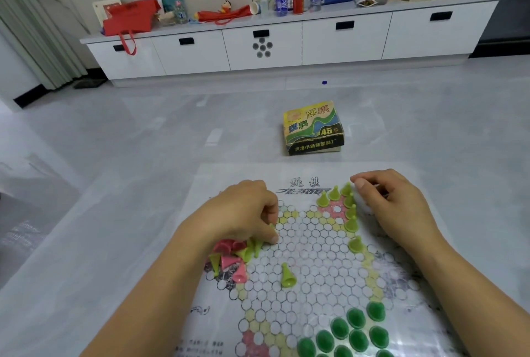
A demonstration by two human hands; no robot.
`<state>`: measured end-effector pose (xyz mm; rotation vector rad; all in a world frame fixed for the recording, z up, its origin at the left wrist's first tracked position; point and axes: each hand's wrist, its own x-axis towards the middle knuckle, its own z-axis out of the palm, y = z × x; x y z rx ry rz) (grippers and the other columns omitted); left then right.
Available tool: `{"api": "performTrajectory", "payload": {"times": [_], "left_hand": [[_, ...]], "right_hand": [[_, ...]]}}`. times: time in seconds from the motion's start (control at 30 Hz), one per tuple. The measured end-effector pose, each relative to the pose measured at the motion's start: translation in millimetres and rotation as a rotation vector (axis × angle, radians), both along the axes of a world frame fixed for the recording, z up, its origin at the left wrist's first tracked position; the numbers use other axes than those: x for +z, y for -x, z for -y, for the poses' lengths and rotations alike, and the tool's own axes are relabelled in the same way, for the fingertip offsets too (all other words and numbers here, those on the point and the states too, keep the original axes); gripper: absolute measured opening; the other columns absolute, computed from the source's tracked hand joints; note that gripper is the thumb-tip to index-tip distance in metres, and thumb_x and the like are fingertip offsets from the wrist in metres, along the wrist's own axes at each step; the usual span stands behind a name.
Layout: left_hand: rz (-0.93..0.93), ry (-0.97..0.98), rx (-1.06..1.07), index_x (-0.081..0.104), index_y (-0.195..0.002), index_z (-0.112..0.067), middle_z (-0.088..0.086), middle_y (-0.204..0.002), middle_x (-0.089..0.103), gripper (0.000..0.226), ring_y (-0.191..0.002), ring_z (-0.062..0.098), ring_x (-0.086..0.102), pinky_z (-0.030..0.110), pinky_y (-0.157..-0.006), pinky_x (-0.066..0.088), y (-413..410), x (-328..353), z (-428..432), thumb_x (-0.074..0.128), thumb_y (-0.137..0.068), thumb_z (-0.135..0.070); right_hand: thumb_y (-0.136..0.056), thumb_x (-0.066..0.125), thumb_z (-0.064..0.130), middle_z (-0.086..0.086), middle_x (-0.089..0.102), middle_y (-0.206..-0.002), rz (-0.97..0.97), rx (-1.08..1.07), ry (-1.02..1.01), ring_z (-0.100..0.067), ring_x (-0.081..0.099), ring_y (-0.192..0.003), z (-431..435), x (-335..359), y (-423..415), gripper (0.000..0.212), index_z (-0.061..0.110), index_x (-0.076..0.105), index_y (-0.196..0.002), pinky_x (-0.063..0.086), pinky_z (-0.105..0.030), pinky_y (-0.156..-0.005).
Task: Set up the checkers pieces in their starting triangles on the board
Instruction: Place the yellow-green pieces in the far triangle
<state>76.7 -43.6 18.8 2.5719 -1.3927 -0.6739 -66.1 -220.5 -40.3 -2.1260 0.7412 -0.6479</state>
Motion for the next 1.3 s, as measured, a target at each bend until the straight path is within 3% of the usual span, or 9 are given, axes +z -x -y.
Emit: {"api": "performTrajectory", "payload": {"times": [0.1,0.17,0.3,0.4,0.5,0.67,0.9,1.1,1.3], "left_hand": [[0.052,0.009,-0.034,0.061,-0.093,-0.020,-0.005,-0.093,0.051,0.021,-0.088,0.015,0.050,0.028,-0.077,0.043,2.6,-1.6,1.6,0.070,-0.076,-0.026],[0.064,0.122,-0.008,0.061,-0.098,-0.020,-0.004,-0.095,0.057,0.019,-0.086,0.013,0.052,0.024,-0.073,0.041,2.9,-0.5,2.9,0.066,-0.080,-0.026],[-0.018,0.352,0.091,0.058,-0.101,-0.020,-0.011,-0.077,0.058,0.019,-0.068,0.005,0.052,0.019,-0.066,0.040,9.5,-5.4,11.3,0.062,-0.084,-0.025],[0.023,0.365,0.099,0.048,-0.094,-0.018,-0.010,-0.073,0.056,0.024,-0.066,0.010,0.050,0.024,-0.064,0.037,15.9,-16.5,17.0,0.066,-0.080,-0.027],[0.064,0.349,0.041,0.050,-0.087,-0.019,-0.010,-0.073,0.050,0.022,-0.073,0.014,0.047,0.023,-0.065,0.032,18.2,-22.7,19.2,0.068,-0.078,-0.028],[0.073,0.359,0.021,0.061,-0.101,-0.019,-0.007,-0.087,0.052,0.025,-0.089,0.015,0.051,0.030,-0.085,0.040,19.2,-25.0,22.3,0.067,-0.079,-0.028],[0.008,0.425,0.101,0.064,-0.091,-0.016,-0.007,-0.082,0.058,0.012,-0.079,0.011,0.054,0.023,-0.074,0.044,17.9,-25.9,21.3,0.066,-0.080,-0.017],[0.010,0.447,0.119,0.066,-0.088,-0.016,-0.006,-0.081,0.057,0.014,-0.081,0.016,0.058,0.032,-0.086,0.043,23.1,-30.3,26.1,0.069,-0.077,-0.022],[0.066,0.487,0.110,0.067,-0.092,-0.014,-0.007,-0.083,0.055,0.015,-0.079,0.011,0.053,0.031,-0.085,0.041,25.7,-33.4,34.4,0.066,-0.080,-0.023]], "right_hand": [[-0.089,0.052,0.027,0.005,0.060,-0.095,-0.002,0.002,-0.012,-0.003,0.053,-0.078,0.5,-0.4,-0.4,0.013,0.025,0.065,-0.091,0.038,-0.014,-0.066],[-0.089,0.052,0.027,0.006,0.060,-0.095,-0.001,0.004,-0.018,-0.003,0.053,-0.079,0.8,-0.8,-0.5,0.013,0.025,0.065,-0.091,0.038,-0.015,-0.065],[-0.089,0.053,0.028,0.005,0.061,-0.095,0.015,0.003,-0.037,-0.005,0.054,-0.080,0.7,-1.3,0.3,0.011,0.026,0.064,-0.088,0.040,-0.017,-0.066],[-0.089,0.053,0.027,0.005,0.061,-0.096,0.016,0.002,-0.041,-0.008,0.055,-0.081,0.6,-1.2,-0.1,0.011,0.026,0.064,-0.088,0.041,-0.018,-0.066],[-0.088,0.053,0.027,0.005,0.061,-0.096,0.016,0.001,-0.043,-0.010,0.055,-0.081,0.2,-0.9,-0.6,0.010,0.027,0.063,-0.087,0.042,-0.022,-0.067],[-0.088,0.053,0.027,0.005,0.062,-0.096,0.016,0.001,-0.048,-0.010,0.055,-0.080,-0.2,-0.6,-0.1,0.011,0.025,0.064,-0.089,0.042,-0.021,-0.066],[-0.089,0.054,0.027,0.004,0.062,-0.097,0.008,-0.003,-0.062,-0.013,0.056,-0.082,-1.1,0.3,-0.1,0.011,0.024,0.064,-0.090,0.045,-0.031,-0.073],[-0.089,0.053,0.026,0.004,0.062,-0.097,-0.003,-0.003,-0.054,-0.013,0.055,-0.081,-2.3,1.9,0.2,0.012,0.023,0.064,-0.089,0.046,-0.032,-0.074],[-0.089,0.052,0.026,0.004,0.062,-0.096,-0.009,0.003,-0.041,-0.010,0.054,-0.079,-2.3,1.3,0.2,0.011,0.025,0.063,-0.087,0.044,-0.030,-0.072]]}}
